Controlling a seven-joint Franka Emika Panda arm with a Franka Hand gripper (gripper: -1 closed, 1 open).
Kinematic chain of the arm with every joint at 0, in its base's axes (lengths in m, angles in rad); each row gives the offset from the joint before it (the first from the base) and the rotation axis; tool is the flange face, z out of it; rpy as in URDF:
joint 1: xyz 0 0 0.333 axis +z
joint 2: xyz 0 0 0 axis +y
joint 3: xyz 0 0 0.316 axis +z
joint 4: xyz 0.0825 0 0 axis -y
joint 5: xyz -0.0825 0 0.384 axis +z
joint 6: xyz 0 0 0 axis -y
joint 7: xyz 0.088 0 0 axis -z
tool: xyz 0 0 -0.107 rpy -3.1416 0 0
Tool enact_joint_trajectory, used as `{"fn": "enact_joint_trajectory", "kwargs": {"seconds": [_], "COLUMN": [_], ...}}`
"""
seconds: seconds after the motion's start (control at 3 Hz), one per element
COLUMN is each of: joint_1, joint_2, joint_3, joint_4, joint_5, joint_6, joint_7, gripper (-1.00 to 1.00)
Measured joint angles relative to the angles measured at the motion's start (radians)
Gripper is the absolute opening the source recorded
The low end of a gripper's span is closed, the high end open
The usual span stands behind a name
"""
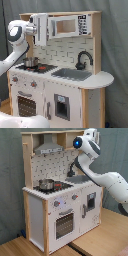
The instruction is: Play with the kitchen
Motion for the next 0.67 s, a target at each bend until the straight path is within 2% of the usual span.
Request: {"fn": "enact_joint_trajectory", "kwargs": {"seconds": [0.67], "joint_1": [0.061], "joint_2": [0.000], "joint_3": [0.005], "joint_4": [-0.150], "joint_5": [-0.002], "joint_6": [0.133], "joint_7": [0.000], "gripper": [-1.00]}}
